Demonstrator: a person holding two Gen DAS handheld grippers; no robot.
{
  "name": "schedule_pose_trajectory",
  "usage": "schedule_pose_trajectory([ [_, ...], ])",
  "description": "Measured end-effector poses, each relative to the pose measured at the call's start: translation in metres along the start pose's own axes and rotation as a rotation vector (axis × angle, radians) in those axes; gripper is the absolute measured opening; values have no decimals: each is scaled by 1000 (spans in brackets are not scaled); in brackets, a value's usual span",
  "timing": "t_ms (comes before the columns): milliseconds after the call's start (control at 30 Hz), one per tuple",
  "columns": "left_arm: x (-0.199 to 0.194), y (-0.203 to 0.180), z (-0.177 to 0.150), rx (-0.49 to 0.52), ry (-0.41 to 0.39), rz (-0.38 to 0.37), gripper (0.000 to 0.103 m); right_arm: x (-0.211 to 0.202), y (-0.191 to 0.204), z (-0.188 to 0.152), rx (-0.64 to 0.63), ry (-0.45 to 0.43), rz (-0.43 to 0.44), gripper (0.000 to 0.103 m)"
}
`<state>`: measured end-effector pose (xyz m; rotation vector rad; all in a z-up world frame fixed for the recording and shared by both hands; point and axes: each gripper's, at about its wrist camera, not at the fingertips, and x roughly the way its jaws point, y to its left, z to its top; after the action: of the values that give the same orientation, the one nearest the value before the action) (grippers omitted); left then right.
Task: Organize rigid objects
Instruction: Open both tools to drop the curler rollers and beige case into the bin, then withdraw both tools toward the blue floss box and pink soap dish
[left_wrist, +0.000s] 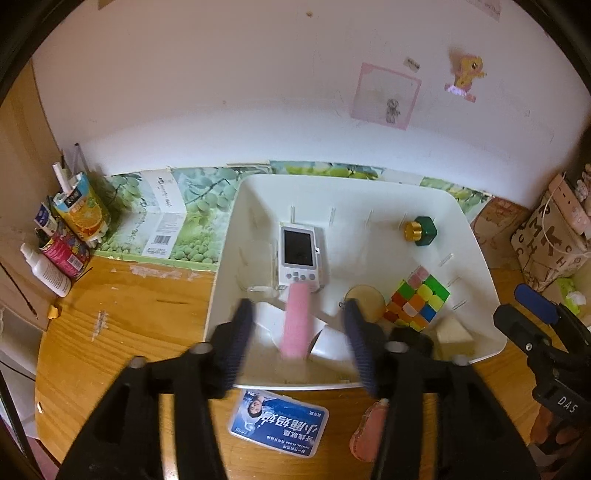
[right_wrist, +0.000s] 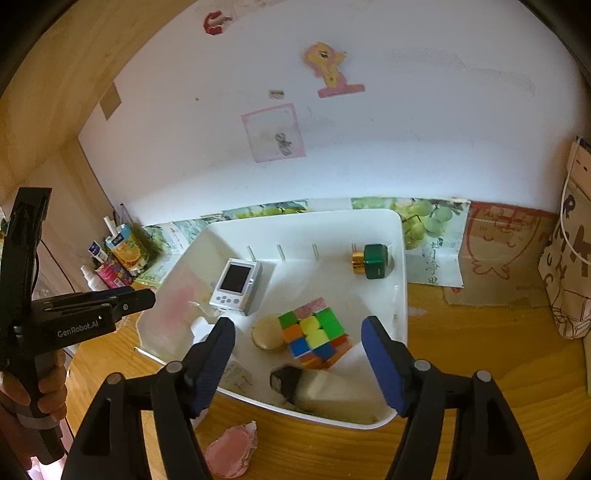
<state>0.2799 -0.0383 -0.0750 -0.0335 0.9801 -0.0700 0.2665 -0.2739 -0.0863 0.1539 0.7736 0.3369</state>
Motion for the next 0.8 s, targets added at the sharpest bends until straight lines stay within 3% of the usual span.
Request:
schedule_pose_trajectory([
  [33,-3,2,0,-5,-8,1,71,-2,2,1,-6,-6,1,72],
  [300,-27,16,-9,-42,-25,7,72,-27,17,2,-39,-71,-2,72],
  [367,-30,18,-14,-43,-9,54,72,-35,20,2,-46,-90,-9,75],
  [500,-37,21,-28,-72,13,58,72,-54,25,-1,-53,-137,-27,76],
  [633,-44,26,-43,-101,35,40,72,-75,24,-7,-15,-202,-33,78],
  [800,-52,33,-63,-107,54,70,72,-93,23,-16,54,-266,-20,81],
])
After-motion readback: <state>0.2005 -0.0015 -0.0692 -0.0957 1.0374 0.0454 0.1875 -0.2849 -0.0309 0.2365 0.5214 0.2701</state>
